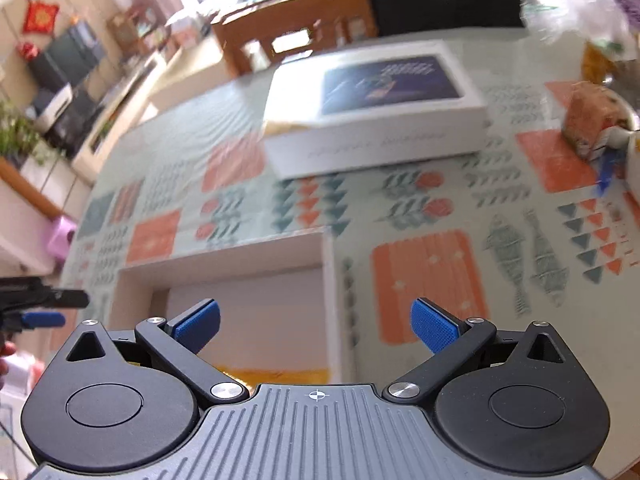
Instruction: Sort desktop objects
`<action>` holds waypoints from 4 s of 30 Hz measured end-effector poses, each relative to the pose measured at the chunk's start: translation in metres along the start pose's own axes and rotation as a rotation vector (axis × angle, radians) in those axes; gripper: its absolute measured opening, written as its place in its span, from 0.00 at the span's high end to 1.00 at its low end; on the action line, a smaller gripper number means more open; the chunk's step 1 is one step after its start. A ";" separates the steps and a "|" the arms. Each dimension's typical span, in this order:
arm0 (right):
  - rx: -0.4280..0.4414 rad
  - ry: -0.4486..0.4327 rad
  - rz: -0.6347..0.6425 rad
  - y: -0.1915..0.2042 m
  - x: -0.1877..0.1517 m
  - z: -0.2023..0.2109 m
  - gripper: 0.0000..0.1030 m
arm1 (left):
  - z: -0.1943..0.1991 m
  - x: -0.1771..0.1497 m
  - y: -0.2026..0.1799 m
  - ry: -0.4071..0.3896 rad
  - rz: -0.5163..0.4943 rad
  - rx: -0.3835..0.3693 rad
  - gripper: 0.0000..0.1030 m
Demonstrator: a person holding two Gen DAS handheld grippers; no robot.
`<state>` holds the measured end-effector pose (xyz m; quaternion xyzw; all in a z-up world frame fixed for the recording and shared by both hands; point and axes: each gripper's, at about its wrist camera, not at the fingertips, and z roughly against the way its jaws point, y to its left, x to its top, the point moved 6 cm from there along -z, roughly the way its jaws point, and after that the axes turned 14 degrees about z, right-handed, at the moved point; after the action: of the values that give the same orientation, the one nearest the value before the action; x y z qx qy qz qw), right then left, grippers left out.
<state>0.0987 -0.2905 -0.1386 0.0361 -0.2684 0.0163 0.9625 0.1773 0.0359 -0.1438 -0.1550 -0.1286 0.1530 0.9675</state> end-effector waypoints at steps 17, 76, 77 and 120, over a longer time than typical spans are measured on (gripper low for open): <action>-0.056 0.027 -0.024 -0.065 0.010 -0.009 0.00 | -0.011 -0.002 -0.066 0.043 -0.070 0.035 0.00; -0.132 0.204 0.133 -0.095 0.057 -0.043 0.00 | -0.052 0.008 -0.165 0.074 -0.238 0.100 0.00; -0.132 0.200 0.133 -0.099 0.063 -0.046 0.00 | -0.055 0.012 -0.169 0.072 -0.242 0.101 0.00; 0.350 0.189 -0.072 -0.217 0.202 -0.210 0.00 | -0.187 0.130 -0.269 0.217 -0.225 -0.122 0.00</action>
<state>0.3904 -0.4883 -0.2267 0.2107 -0.1684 0.0315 0.9624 0.4211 -0.2132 -0.1986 -0.2134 -0.0490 0.0178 0.9756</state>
